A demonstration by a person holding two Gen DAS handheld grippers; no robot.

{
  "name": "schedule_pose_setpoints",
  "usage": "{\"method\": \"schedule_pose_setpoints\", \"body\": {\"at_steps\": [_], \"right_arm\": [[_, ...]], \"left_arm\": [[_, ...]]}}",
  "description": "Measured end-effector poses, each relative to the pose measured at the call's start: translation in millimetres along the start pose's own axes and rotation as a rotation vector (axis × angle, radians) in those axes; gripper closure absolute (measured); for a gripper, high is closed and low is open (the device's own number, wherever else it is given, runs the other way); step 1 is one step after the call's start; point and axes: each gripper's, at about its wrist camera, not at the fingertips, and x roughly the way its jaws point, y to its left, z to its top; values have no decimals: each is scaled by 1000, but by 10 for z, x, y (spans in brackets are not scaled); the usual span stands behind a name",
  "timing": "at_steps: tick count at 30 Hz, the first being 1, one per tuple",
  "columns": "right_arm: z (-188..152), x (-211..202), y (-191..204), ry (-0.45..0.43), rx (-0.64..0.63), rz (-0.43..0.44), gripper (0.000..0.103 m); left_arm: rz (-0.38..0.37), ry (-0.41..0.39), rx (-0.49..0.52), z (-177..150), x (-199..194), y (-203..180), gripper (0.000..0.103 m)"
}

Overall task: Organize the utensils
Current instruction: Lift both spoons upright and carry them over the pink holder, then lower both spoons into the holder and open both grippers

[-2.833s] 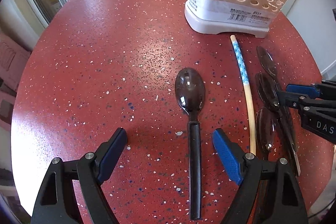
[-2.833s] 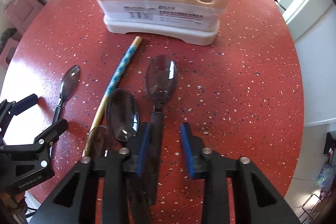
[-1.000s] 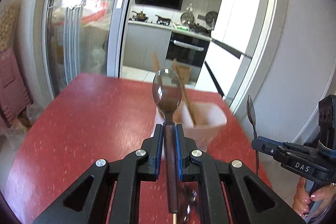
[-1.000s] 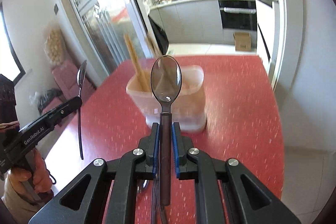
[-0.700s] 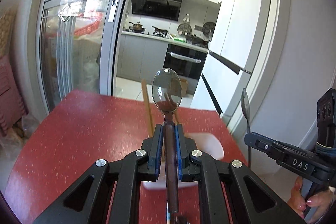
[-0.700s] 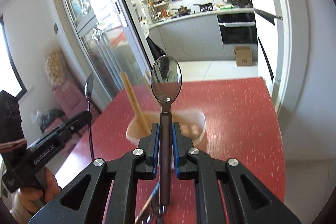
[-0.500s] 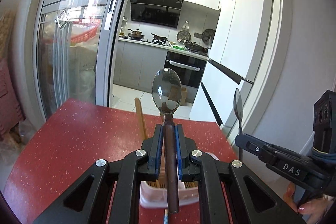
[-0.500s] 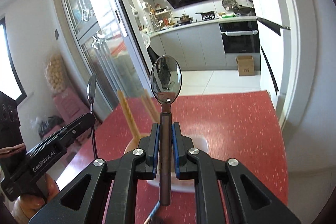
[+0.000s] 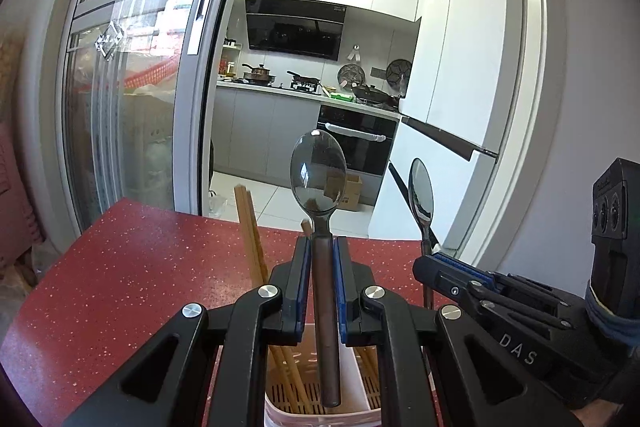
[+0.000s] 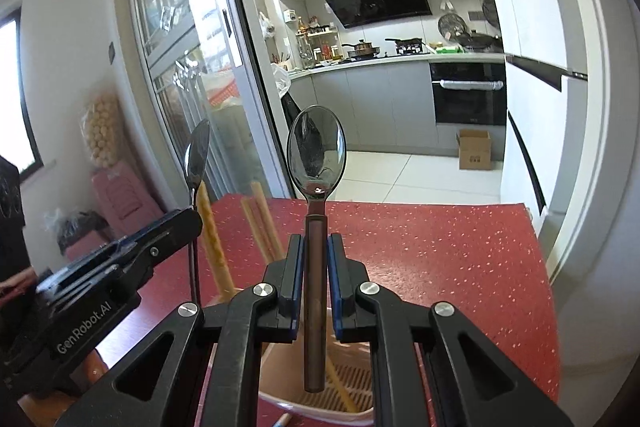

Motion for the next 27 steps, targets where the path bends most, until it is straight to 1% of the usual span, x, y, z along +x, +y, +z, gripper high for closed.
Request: {"method": "schedule_pose_setpoints", "body": {"at_steps": [7,14,22,27], "right_arm": [[-220,214,-41,9,-61,-50,90],[-373,239,48,17,-133,-61,90],[-453,236,38,49,-118,-47,90],[-457,213,34,63,-113,-44,90]], "left_arm": [[33,16,21,-152,93,44,62],[69,59,44,-304,123,45,62],[107,91,81,-381,93,17,62],[113,108,73,-391,57,48,62]]}}
